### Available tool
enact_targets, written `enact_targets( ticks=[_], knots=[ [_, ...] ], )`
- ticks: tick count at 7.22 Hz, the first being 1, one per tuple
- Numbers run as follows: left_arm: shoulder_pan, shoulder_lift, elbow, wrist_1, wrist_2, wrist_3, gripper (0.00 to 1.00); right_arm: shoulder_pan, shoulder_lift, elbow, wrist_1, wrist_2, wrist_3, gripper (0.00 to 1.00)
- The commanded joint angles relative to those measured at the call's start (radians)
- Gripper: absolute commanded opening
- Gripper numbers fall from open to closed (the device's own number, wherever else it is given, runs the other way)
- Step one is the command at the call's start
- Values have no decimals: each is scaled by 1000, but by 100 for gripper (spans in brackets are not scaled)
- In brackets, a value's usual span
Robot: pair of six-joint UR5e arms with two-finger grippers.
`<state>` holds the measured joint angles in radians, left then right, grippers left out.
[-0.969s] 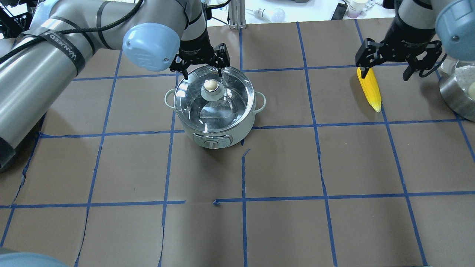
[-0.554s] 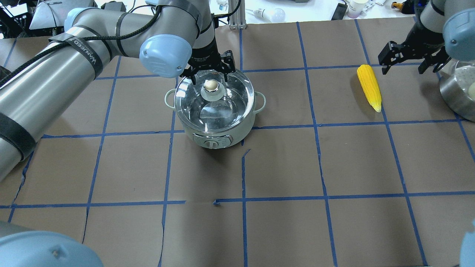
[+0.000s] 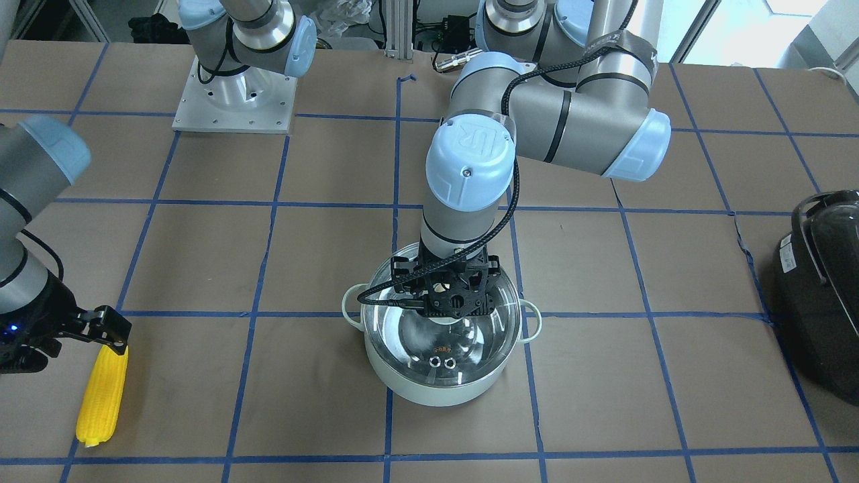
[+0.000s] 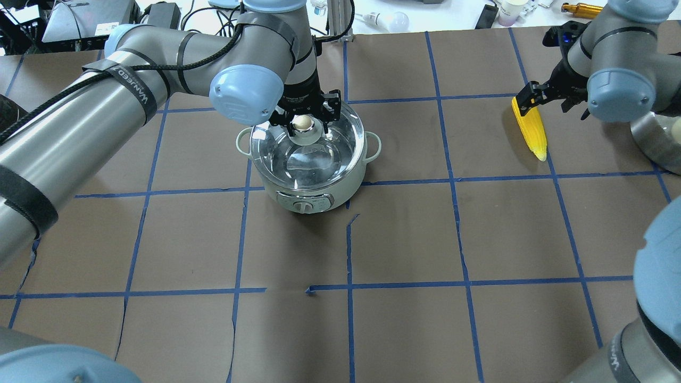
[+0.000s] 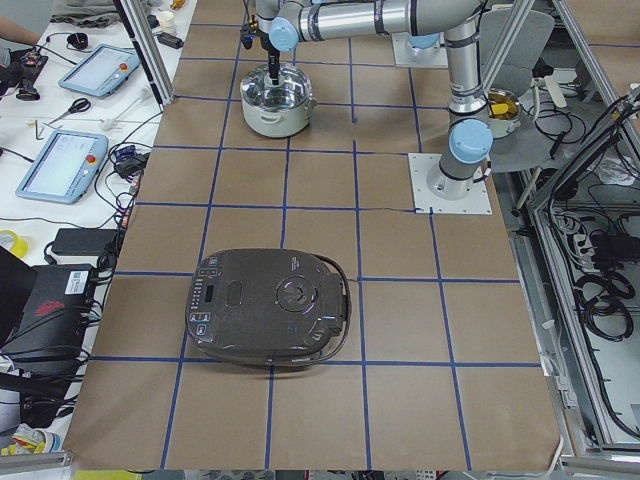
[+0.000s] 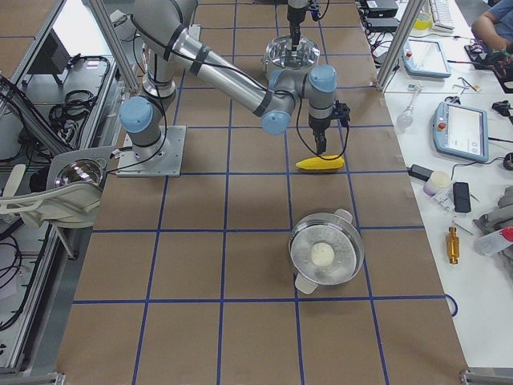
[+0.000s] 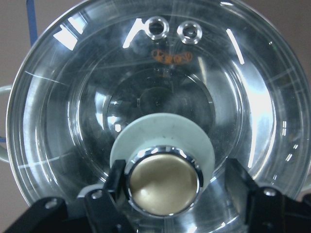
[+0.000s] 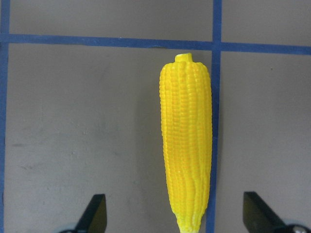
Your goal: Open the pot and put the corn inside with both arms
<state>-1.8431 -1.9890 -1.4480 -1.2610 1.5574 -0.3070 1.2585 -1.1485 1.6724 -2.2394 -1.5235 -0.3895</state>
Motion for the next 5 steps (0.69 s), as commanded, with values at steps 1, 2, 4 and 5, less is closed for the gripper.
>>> enact_targets(
  ticks=[1,2,4,5],
  knots=[
    [-1,10,-3,0,0,8,54,-4,55,4,-60,0,-77,100],
    [-1,10,-3,0,0,11,42,-4,84,4,-100,-1,-80,100],
    [2,21,3,-1,0,31,29,-5,159,4,-187,2,-78,100],
    [7,38,9,-5,0,31,29,-5,165,4,-187,2,-78,88]
  ],
)
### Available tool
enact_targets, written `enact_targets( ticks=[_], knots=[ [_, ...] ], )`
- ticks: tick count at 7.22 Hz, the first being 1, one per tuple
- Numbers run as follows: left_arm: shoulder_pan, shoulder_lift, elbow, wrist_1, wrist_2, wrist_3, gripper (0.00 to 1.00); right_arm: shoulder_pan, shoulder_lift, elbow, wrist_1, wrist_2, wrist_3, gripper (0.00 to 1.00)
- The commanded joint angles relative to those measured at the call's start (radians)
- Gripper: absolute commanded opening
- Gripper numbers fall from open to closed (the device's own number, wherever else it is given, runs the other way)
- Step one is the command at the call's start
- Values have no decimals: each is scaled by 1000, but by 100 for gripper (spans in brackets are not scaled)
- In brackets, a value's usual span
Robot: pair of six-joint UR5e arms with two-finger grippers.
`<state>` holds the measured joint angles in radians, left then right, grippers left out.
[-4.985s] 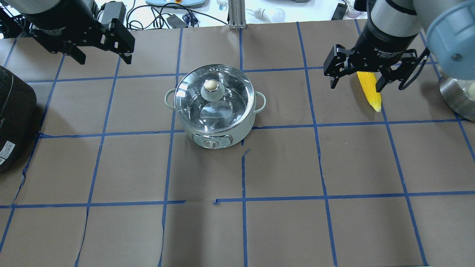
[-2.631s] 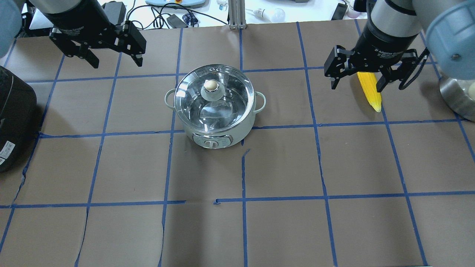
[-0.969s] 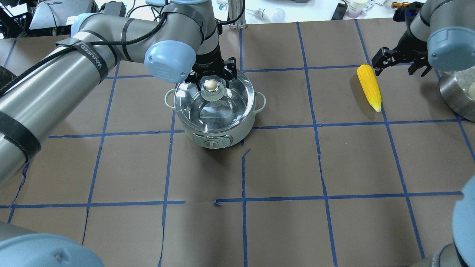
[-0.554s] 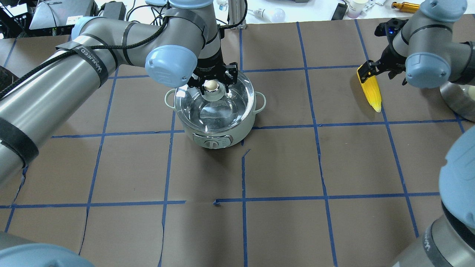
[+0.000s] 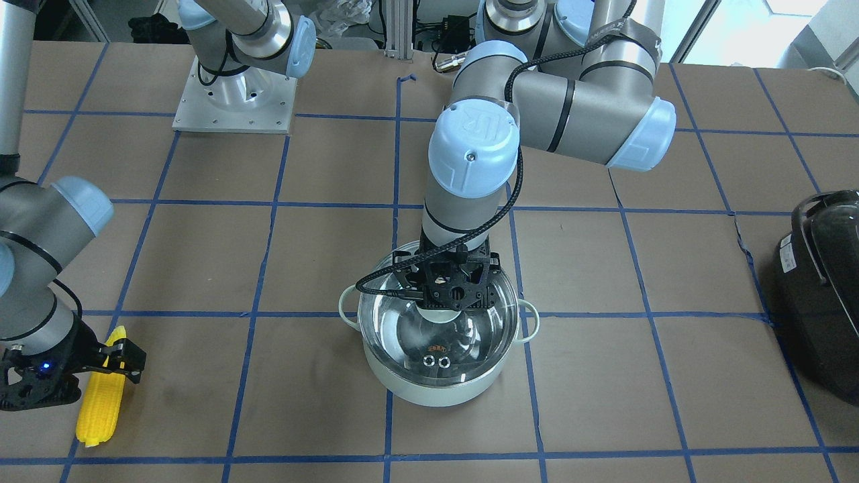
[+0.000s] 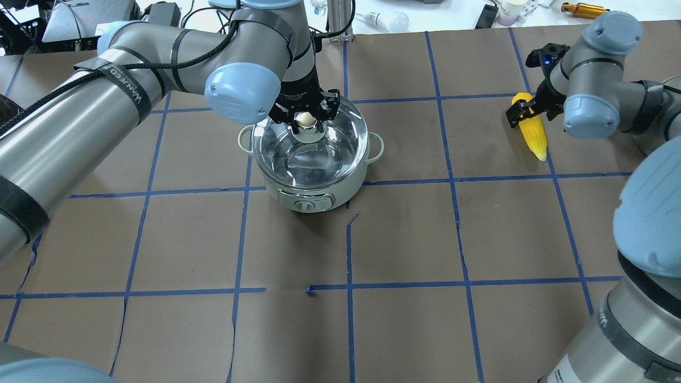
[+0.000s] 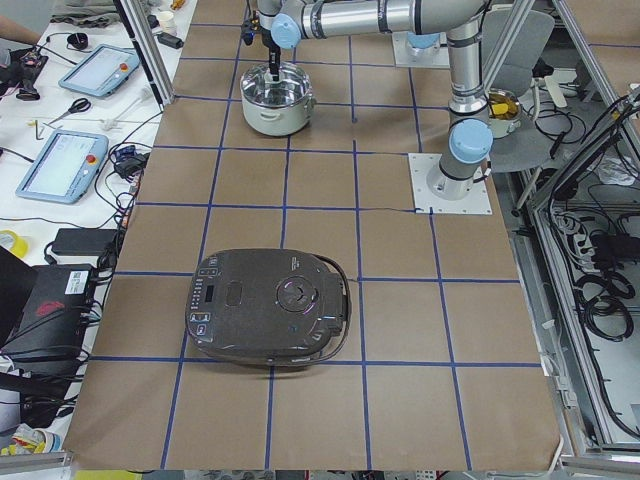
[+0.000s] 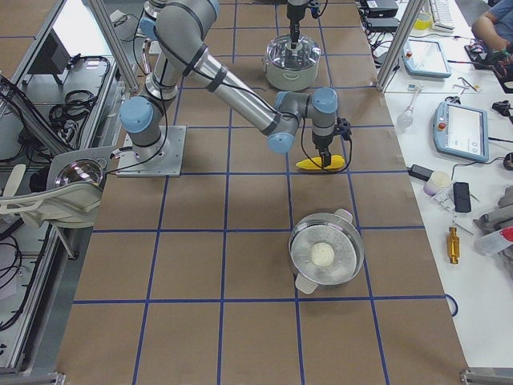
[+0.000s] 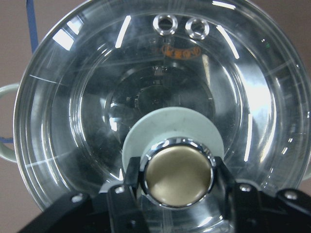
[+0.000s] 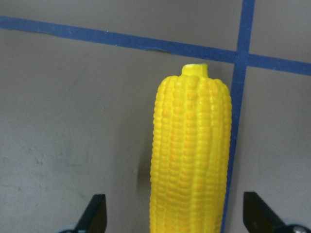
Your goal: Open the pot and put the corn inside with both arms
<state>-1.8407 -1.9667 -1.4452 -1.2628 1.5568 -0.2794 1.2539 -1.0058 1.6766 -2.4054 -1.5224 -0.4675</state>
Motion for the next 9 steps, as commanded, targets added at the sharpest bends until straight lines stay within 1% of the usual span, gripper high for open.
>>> enact_targets(
  ticks=[1,2,3,4,5,6,7,8,9],
  knots=[
    [29,38,11,-3,-15,3,29,-1,26,0,-21,-5,0,34],
    [81,66,18,-15,-35,56,29,-1,24,0,-20,-7,0,0],
    [157,92,16,-64,-26,140,29,-1,20,-8,-18,-7,4,0],
    [248,112,5,-72,-18,187,27,-1,3,-15,-17,-9,12,0],
    [350,117,2,-72,1,256,27,4,-38,-27,-12,-4,38,0],
    [461,112,-4,-75,2,423,26,28,-89,-46,27,-2,105,0],
    [579,112,-68,-69,-10,562,19,103,-132,-73,114,-5,191,0],
    [686,108,-158,-8,-12,692,15,260,-161,-130,209,-69,390,0],
    [725,79,-252,122,-14,789,15,432,-154,-211,268,-138,641,0]
  ],
)
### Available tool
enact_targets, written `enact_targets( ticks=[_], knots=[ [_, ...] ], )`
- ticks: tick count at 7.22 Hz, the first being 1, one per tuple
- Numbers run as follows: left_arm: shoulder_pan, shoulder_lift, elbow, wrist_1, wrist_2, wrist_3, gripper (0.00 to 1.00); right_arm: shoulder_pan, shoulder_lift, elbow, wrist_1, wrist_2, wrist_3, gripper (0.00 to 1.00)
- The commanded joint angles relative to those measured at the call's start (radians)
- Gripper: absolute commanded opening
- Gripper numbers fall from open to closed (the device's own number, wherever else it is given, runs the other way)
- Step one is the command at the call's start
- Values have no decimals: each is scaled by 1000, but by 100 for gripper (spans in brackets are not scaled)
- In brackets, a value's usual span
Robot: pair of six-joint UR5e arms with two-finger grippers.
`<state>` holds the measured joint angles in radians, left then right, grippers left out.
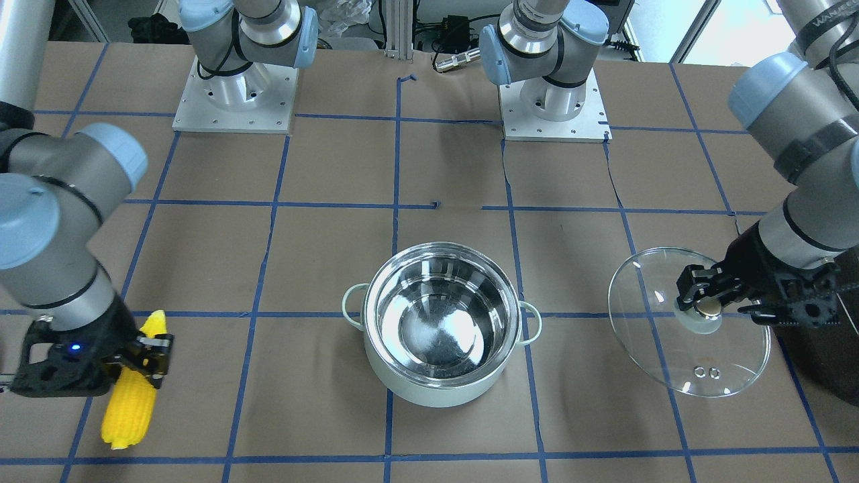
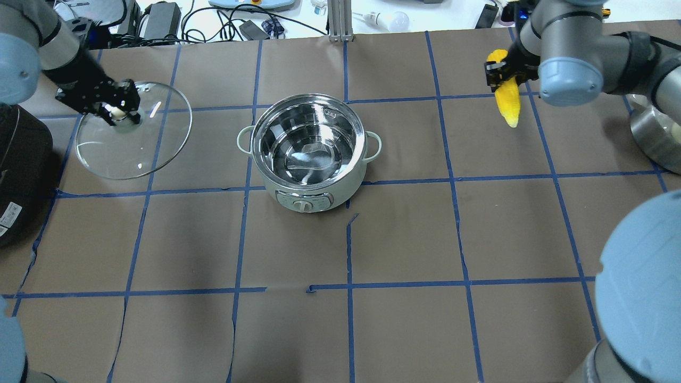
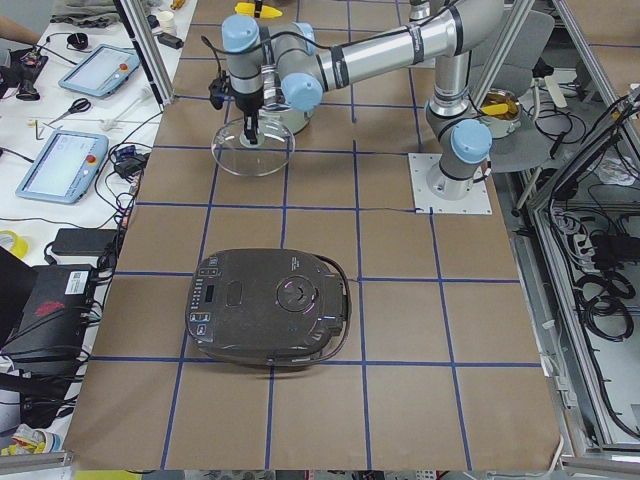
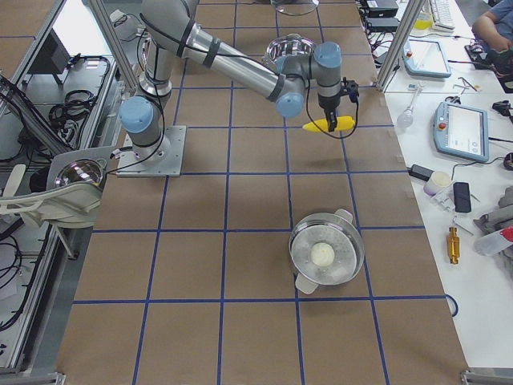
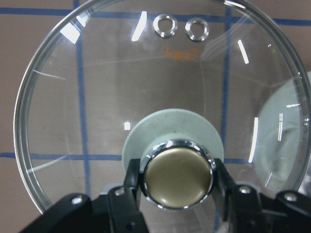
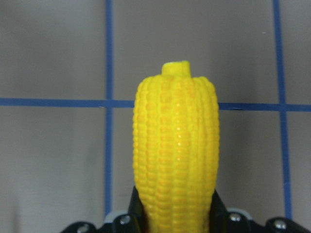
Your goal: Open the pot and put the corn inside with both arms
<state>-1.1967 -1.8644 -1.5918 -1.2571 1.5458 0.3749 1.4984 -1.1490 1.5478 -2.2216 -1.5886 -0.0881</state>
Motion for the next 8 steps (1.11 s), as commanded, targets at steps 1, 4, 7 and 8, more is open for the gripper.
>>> enact_targets(
  ticks=[1,4,7,8],
  knots=[
    [83,-31,-191,207,0,137,15,303,3,-156,174,-68,413,0],
    [81,-77,-238,294,-3,157,14,520,105,-250,195,-54,490,0],
    [81,-84,-237,291,-1,147,74,540,121,-204,189,-56,332,100],
    [80,-82,-231,285,-3,138,94,540,120,-196,189,-56,337,100]
  ],
)
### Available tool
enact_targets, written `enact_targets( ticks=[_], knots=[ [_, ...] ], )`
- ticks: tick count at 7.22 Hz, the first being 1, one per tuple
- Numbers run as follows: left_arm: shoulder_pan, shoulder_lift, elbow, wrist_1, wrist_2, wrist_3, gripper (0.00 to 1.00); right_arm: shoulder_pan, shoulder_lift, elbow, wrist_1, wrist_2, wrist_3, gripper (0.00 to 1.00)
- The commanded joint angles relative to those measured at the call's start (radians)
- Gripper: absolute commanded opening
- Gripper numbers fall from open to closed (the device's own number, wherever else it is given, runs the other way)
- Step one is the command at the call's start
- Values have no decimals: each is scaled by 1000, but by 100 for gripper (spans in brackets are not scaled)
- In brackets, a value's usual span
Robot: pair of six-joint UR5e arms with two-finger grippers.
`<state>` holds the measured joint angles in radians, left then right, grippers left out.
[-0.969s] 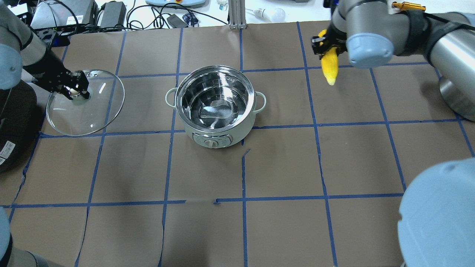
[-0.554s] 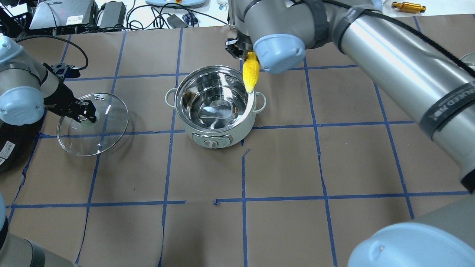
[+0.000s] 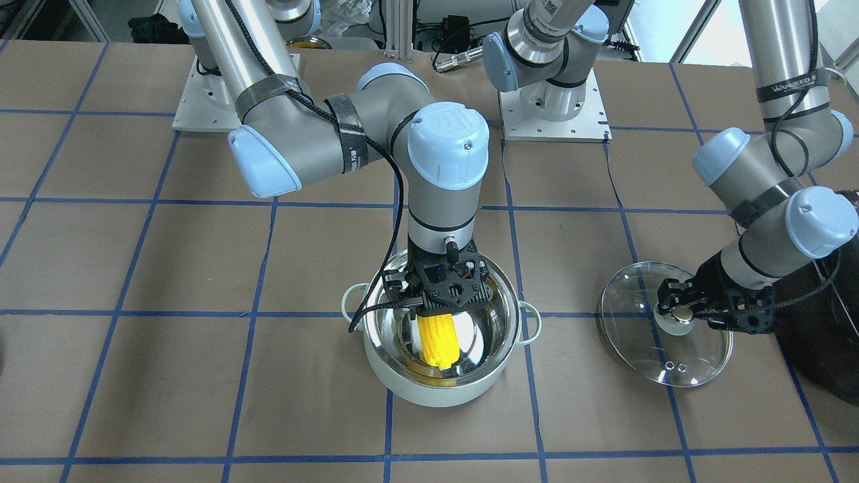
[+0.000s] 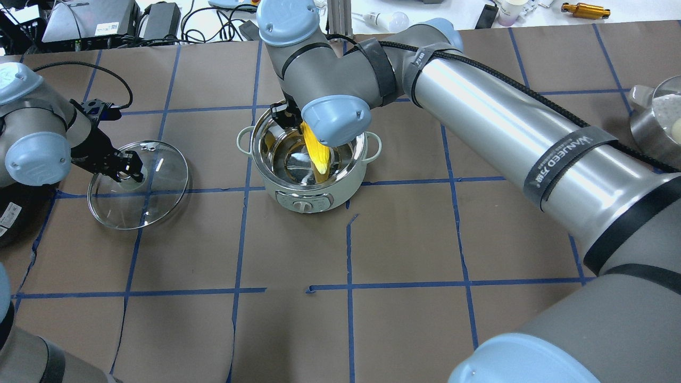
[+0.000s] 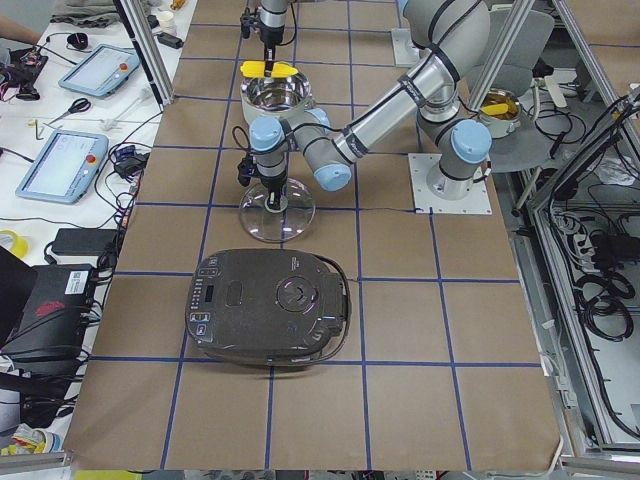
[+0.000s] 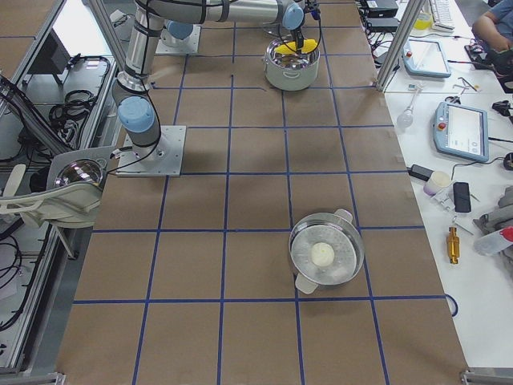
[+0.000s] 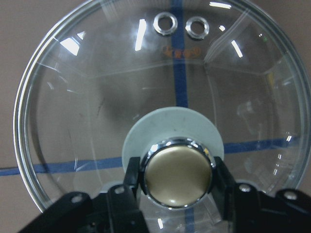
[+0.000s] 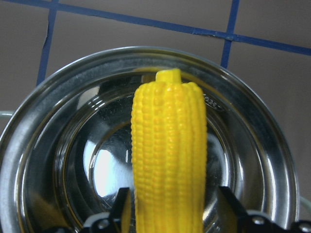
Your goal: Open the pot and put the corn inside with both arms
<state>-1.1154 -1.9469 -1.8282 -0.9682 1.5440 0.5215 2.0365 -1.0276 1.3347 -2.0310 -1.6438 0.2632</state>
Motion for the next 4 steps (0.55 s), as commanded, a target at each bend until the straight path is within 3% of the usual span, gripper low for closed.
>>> enact_targets(
  ticks=[1,2,4],
  knots=[
    [-12,26,7,-7,5,-47,94,1,-14,14,0,-10,-15,100],
    [-24,48,13,-12,8,-54,95,-19,-46,9,3,-20,-16,100],
    [-84,135,106,-203,-19,-194,95,-160,-135,23,82,-34,-31,100]
  ],
)
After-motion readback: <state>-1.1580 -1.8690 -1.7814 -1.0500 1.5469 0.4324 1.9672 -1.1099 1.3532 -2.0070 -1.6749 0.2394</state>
